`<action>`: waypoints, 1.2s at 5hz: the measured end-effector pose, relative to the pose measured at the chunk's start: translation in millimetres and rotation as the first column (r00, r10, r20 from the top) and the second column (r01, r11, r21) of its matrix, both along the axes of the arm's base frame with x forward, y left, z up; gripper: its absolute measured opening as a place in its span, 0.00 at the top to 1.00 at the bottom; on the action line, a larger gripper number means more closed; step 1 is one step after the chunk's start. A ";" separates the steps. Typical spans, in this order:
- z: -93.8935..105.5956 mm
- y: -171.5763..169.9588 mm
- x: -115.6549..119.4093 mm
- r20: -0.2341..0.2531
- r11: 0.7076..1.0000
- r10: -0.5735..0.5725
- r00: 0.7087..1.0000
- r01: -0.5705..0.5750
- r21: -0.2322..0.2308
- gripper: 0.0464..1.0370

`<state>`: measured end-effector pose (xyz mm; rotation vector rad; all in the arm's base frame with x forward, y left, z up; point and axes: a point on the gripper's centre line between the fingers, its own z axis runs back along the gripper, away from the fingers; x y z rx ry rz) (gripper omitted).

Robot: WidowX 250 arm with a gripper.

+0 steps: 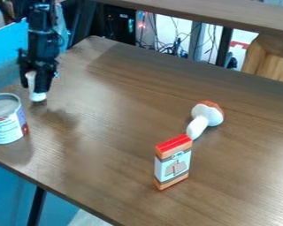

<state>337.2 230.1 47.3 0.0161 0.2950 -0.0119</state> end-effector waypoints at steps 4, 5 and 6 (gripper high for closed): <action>-8.6 6.7 15.0 -0.019 0.995 -0.081 0.997 0.080 -0.058 0.03; -1.7 -0.1 13.2 0.023 0.996 -0.066 0.998 0.068 -0.064 0.03; 34.5 -1.9 9.4 0.105 0.998 -0.058 0.993 0.058 0.009 0.04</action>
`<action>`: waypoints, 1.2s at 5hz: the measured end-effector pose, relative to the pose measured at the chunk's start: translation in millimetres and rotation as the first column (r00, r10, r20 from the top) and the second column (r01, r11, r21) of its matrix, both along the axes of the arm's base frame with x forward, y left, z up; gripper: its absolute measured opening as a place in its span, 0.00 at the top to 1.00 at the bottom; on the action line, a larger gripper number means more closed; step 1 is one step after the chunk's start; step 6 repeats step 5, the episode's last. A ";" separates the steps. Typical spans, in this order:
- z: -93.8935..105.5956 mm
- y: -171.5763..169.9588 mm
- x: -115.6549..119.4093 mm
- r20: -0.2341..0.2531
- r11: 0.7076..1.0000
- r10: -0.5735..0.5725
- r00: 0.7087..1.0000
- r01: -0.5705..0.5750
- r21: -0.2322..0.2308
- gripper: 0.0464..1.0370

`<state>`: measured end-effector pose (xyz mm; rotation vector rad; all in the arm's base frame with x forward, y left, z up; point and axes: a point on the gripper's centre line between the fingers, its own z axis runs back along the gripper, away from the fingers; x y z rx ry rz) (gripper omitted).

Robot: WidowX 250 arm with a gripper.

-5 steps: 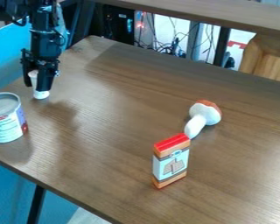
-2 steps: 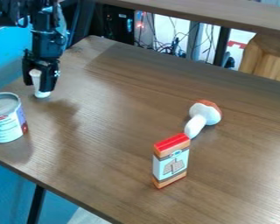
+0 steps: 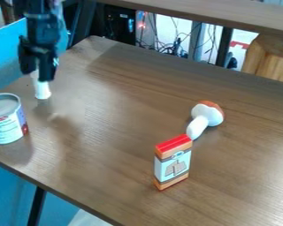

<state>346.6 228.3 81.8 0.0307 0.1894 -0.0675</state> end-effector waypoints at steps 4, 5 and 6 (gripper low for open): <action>38.3 -147.7 5.0 0.121 0.967 -0.251 0.960 0.253 -0.004 0.04; 35.0 -195.0 -2.2 0.121 0.947 -0.314 0.942 0.319 -0.023 0.04; 35.0 -195.0 -2.2 0.121 0.947 -0.314 0.942 0.319 -0.023 0.04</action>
